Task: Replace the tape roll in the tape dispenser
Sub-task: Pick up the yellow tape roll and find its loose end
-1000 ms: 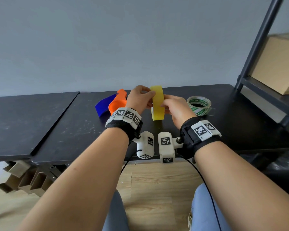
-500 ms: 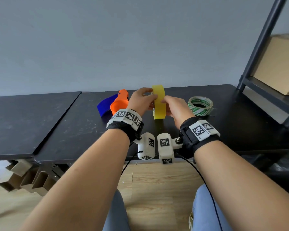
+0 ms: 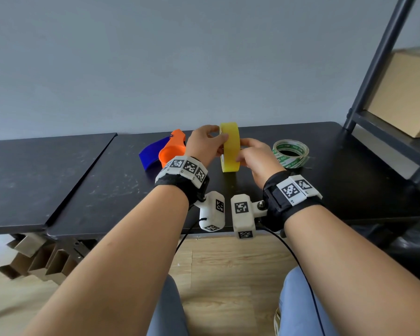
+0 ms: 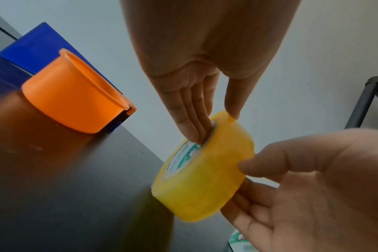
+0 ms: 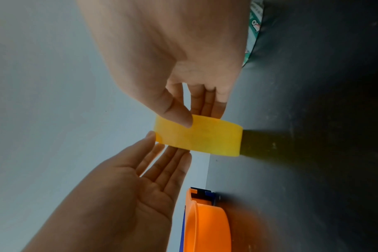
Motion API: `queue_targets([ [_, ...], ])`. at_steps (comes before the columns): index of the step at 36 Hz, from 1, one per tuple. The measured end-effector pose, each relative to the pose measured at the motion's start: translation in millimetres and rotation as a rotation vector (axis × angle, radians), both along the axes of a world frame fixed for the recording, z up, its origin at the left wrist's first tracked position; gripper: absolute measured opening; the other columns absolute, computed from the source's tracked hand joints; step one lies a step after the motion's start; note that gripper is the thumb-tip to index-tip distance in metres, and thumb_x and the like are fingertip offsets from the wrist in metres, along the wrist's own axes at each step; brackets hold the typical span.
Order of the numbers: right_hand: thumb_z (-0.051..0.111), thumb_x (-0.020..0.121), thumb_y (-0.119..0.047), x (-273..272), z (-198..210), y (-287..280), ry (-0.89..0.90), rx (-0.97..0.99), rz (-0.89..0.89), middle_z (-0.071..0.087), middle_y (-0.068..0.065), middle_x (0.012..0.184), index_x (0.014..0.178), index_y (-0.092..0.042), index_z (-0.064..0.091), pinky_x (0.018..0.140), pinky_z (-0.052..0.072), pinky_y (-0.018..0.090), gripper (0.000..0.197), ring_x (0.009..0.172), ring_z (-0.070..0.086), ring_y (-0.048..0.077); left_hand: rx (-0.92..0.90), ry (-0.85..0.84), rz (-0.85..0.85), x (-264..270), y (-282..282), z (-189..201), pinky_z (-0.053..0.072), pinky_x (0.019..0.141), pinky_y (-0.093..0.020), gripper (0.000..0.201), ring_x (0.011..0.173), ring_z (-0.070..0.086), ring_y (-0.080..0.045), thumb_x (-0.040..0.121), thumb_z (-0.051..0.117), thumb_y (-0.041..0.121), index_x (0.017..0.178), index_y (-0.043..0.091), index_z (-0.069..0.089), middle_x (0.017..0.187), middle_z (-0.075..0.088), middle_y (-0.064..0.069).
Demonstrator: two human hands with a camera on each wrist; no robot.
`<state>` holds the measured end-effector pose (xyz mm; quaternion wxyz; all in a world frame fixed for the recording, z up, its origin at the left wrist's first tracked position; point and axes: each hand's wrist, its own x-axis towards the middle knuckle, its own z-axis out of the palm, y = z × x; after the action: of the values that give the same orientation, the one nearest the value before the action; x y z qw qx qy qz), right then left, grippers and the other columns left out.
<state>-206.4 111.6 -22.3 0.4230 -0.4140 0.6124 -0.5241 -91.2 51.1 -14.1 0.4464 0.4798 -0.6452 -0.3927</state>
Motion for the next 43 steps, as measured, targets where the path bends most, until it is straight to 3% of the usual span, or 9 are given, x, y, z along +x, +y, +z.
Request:
queue_targets([
  [7, 0.053, 0.057, -0.006, 3.3, 3.4, 0.0, -0.030, -0.048, -0.017, 0.071, 0.022, 0.109, 0.110, -0.006, 0.070, 0.098, 0.051, 0.051, 0.056, 0.108, 0.064, 0.039, 0.006, 0.015, 0.031, 1.0, -3.0, 1.5, 0.061, 0.076, -0.037, 0.037, 0.068, 0.067, -0.019, 0.091, 0.062, 0.021, 0.124, 0.005, 0.059, 0.076, 0.068, -0.007],
  [11, 0.052, 0.067, -0.002, 1.4, 4.1, -0.8, -0.041, -0.055, -0.017, 0.070, 0.024, 0.108, 0.097, -0.013, 0.073, 0.096, 0.050, 0.051, 0.038, 0.093, 0.063, 0.031, 0.010, 0.034, 0.030, 0.9, -2.6, 1.2, 0.061, 0.075, -0.036, 0.037, 0.069, 0.068, -0.020, 0.090, 0.062, 0.022, 0.123, 0.005, 0.061, 0.087, 0.071, -0.013],
  [15, 0.052, 0.075, -0.002, 0.6, 3.9, -2.9, -0.041, -0.048, -0.031, 0.070, 0.022, 0.108, 0.104, -0.012, 0.072, 0.100, 0.049, 0.052, 0.037, 0.108, 0.063, 0.041, 0.075, 0.072, -0.022, 1.3, -0.9, 0.5, 0.060, 0.075, -0.034, 0.042, 0.068, 0.067, -0.019, 0.089, 0.063, 0.018, 0.130, 0.008, 0.057, 0.095, 0.070, -0.015],
  [19, 0.051, 0.083, -0.002, 0.8, 6.6, -4.6, -0.048, -0.038, -0.013, 0.068, 0.022, 0.114, 0.103, -0.018, 0.069, 0.102, 0.048, 0.051, 0.031, 0.113, 0.061, 0.038, 0.104, 0.058, -0.062, 1.2, 0.8, -2.1, 0.058, 0.072, -0.030, 0.048, 0.068, 0.066, -0.016, 0.089, 0.062, 0.015, 0.136, 0.012, 0.053, 0.098, 0.070, -0.016],
  [24, 0.052, 0.084, -0.009, -0.9, 4.1, -5.3, -0.040, -0.016, -0.014, 0.067, 0.021, 0.116, 0.081, -0.015, 0.067, 0.103, 0.047, 0.051, 0.017, 0.112, 0.061, 0.037, 0.087, 0.066, -0.049, 1.1, 1.2, -2.7, 0.059, 0.077, -0.033, 0.049, 0.069, 0.066, -0.017, 0.088, 0.064, 0.015, 0.136, 0.010, 0.053, 0.095, 0.070, -0.017],
  [28, 0.050, 0.073, -0.001, -0.8, -1.1, -4.9, -0.009, -0.017, 0.019, 0.068, 0.018, 0.114, 0.109, -0.011, 0.070, 0.102, 0.047, 0.051, 0.042, 0.112, 0.061, 0.036, 0.054, 0.075, -0.031, 0.3, 1.8, -3.3, 0.058, 0.072, -0.028, 0.047, 0.067, 0.065, -0.015, 0.090, 0.063, 0.014, 0.135, 0.007, 0.054, 0.087, 0.069, -0.013],
  [30, 0.051, 0.071, 0.000, -1.6, -4.0, -3.5, -0.009, -0.017, 0.040, 0.069, 0.015, 0.114, 0.114, -0.012, 0.069, 0.103, 0.047, 0.050, 0.048, 0.113, 0.061, 0.034, 0.047, 0.078, -0.020, 0.1, 1.4, -3.8, 0.059, 0.069, -0.025, 0.046, 0.065, 0.065, -0.014, 0.090, 0.062, 0.014, 0.134, 0.006, 0.054, 0.084, 0.068, -0.012],
  [37, 0.053, 0.070, -0.004, -1.3, 1.2, -0.7, 0.009, -0.034, 0.052, 0.069, 0.025, 0.111, 0.085, -0.018, 0.073, 0.100, 0.048, 0.055, 0.028, 0.110, 0.062, 0.042, 0.037, 0.085, 0.012, -0.2, -0.4, -1.0, 0.058, 0.068, -0.027, 0.040, 0.062, 0.063, -0.015, 0.091, 0.062, 0.017, 0.129, 0.004, 0.057, 0.074, 0.067, -0.008],
  [43, 0.055, 0.073, -0.009, 2.6, 6.7, 0.5, -0.004, -0.030, 0.036, 0.067, 0.026, 0.113, 0.086, -0.012, 0.072, 0.100, 0.049, 0.053, 0.022, 0.109, 0.063, 0.041, 0.041, 0.074, 0.010, 3.1, 1.3, 2.5, 0.059, 0.067, -0.029, 0.041, 0.063, 0.065, -0.016, 0.092, 0.061, 0.022, 0.129, 0.004, 0.057, 0.087, 0.069, -0.012],
])
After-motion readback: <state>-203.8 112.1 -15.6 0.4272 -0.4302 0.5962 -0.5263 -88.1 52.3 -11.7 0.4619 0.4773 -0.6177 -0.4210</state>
